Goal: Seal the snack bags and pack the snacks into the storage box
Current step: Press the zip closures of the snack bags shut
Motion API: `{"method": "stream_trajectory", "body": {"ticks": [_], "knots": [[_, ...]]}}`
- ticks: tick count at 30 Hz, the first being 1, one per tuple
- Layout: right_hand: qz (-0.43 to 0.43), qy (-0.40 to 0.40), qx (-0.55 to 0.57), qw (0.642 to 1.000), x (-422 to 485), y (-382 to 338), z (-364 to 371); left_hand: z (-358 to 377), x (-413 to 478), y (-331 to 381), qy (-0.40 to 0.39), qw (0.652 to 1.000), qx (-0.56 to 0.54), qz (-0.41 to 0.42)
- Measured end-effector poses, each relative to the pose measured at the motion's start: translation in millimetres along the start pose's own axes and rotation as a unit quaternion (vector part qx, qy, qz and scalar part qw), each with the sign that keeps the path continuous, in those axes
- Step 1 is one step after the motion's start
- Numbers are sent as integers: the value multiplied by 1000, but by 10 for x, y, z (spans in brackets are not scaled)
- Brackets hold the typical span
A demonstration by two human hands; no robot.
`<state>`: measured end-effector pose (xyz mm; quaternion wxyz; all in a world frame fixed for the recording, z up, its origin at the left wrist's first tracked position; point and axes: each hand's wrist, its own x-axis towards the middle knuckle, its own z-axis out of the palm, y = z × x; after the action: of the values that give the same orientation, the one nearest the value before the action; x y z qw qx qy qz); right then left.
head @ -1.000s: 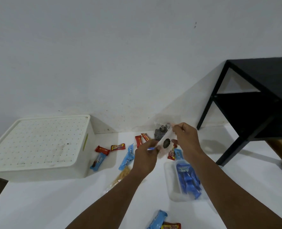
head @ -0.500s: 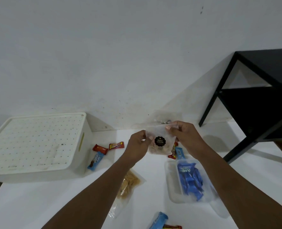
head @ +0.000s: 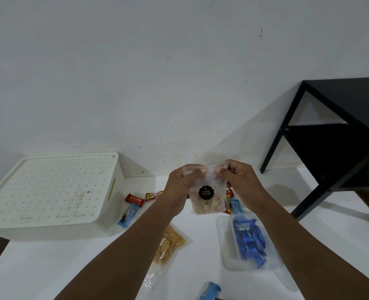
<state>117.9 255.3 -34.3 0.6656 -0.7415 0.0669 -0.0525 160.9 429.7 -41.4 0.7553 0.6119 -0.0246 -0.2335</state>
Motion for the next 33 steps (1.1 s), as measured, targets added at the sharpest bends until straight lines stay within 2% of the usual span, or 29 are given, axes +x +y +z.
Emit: {"method": "stream_trajectory", "body": {"ticks": [4, 9, 14, 20, 26, 33], "knots": [[-14, -13, 19, 1000, -62, -26, 17, 15, -12, 33, -2, 1000, -6, 7], [-2, -6, 23, 1000, -115, -60, 5, -2, -55, 20, -42, 999, 17, 30], [23, 4, 18, 1000, -125, -81, 22, -5, -33, 9, -29, 999, 24, 37], [1, 39, -14, 999, -153, -88, 72, -10, -30, 54, -25, 998, 45, 40], [-21, 24, -19, 999, -142, -158, 72, -65, -64, 7, -18, 1000, 15, 15], [18, 49, 13, 999, -169, -130, 104, -44, -68, 74, -16, 999, 25, 16]]}}
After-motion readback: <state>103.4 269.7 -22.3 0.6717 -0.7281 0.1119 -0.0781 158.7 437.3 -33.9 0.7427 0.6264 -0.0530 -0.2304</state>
